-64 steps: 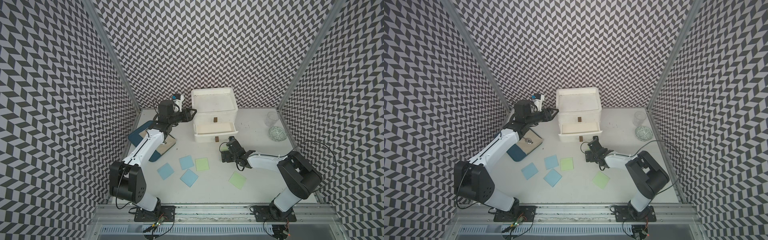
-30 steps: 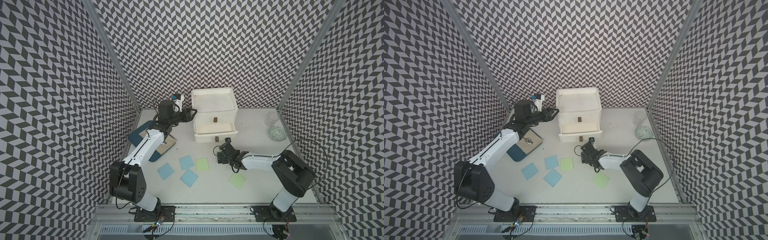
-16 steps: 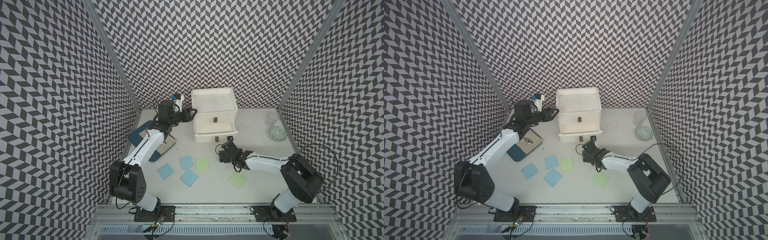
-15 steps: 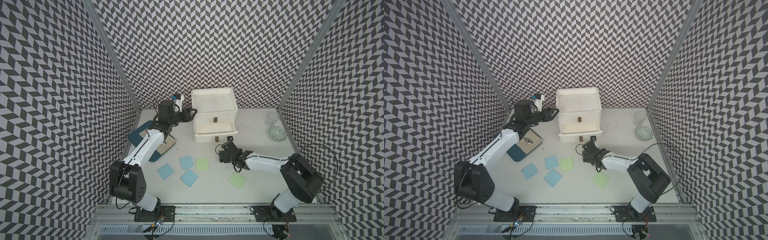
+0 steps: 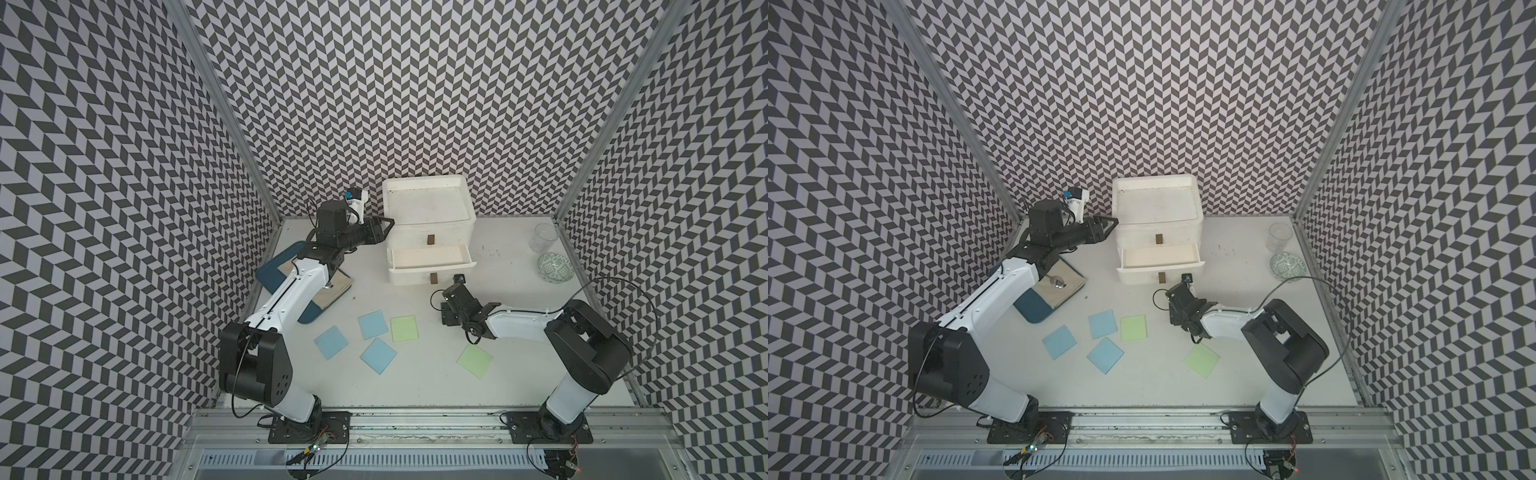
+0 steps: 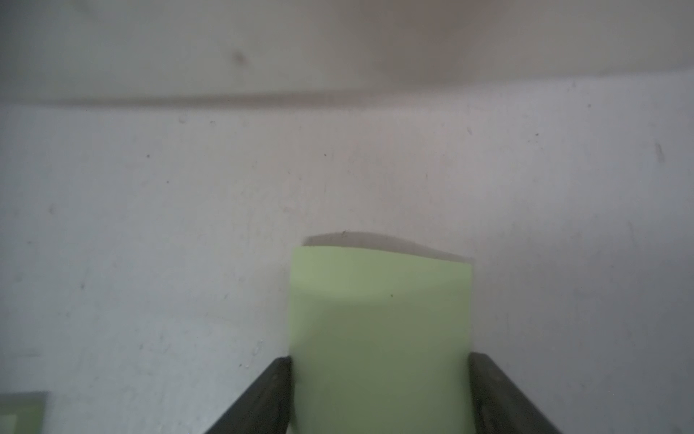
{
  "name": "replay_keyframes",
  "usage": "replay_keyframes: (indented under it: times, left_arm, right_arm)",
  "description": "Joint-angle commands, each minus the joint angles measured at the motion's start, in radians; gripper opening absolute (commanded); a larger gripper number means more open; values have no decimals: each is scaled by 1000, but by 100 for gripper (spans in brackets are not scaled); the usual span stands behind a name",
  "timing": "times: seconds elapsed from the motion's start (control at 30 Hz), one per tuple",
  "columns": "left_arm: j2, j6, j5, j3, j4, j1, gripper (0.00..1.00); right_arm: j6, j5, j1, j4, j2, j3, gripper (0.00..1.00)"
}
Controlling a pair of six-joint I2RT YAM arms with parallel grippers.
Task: Please put the sticky notes in the drawer by color
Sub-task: Pick up the sticky notes from the center of the board.
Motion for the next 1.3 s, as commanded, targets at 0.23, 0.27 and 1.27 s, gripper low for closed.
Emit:
replay_keyframes:
  times: [0.23, 0.27, 1.27]
  left_arm:
    - [-14, -1, 22, -9, 29, 4, 55]
    - [-18, -2, 30, -10, 34, 3, 55]
    - [98, -130, 536, -7, 357, -286, 53]
  right_arm:
    - [-53, -74, -2, -74, -290, -99, 65]
    - [-60, -93, -2, -74, -350, -111, 65]
    - [-175, -233, -60, 151, -715, 14, 72]
